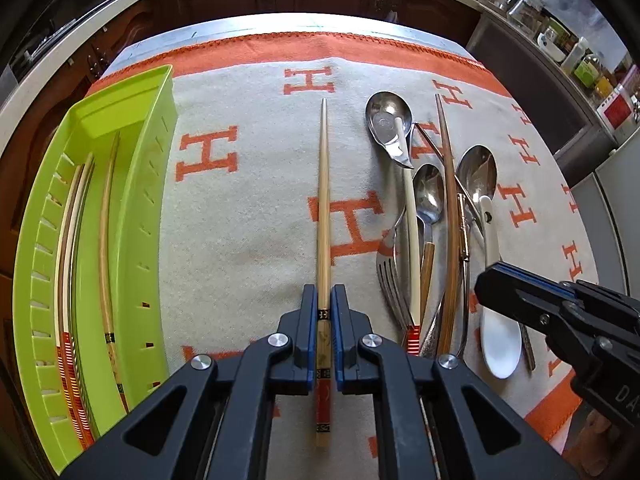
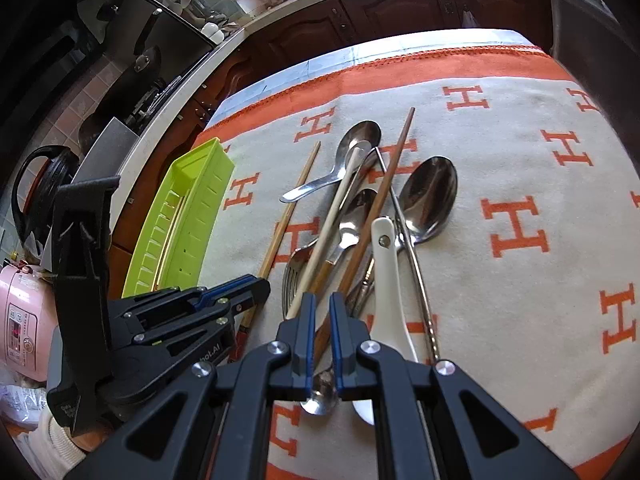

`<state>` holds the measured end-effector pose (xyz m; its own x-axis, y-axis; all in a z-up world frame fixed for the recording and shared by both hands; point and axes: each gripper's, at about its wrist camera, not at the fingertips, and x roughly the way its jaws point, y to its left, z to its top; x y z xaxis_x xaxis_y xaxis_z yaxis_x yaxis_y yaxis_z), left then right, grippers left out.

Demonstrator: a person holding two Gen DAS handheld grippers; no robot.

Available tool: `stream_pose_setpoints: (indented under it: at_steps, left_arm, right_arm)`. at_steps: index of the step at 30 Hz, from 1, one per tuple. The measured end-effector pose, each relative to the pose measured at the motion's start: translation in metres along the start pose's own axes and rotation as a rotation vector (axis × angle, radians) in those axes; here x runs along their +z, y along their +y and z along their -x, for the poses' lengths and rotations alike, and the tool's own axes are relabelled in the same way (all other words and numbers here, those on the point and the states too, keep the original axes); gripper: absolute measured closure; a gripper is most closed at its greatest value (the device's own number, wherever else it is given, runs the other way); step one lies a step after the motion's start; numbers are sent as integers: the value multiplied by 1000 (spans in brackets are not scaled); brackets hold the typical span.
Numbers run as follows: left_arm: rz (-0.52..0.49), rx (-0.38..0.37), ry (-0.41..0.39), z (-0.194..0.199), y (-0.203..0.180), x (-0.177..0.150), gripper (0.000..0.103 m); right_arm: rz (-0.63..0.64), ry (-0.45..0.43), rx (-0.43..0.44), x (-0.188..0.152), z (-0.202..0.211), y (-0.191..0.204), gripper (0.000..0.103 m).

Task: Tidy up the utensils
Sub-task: 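Grasp the plain wooden chopstick with the left gripper and lift it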

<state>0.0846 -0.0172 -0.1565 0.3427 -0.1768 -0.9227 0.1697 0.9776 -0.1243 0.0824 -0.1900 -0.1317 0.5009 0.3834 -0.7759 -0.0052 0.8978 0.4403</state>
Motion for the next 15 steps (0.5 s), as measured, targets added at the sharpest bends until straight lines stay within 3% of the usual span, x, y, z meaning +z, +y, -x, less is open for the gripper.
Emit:
stream_pose_setpoints:
  at_steps: [5, 15]
  left_arm:
    - [26, -13, 0, 3, 6, -4, 99]
    - [35, -42, -39, 8, 14, -9, 98]
  right_arm:
    - [-16, -7, 6, 21, -18, 5, 78]
    - [-83, 72, 7, 39, -55, 3, 79]
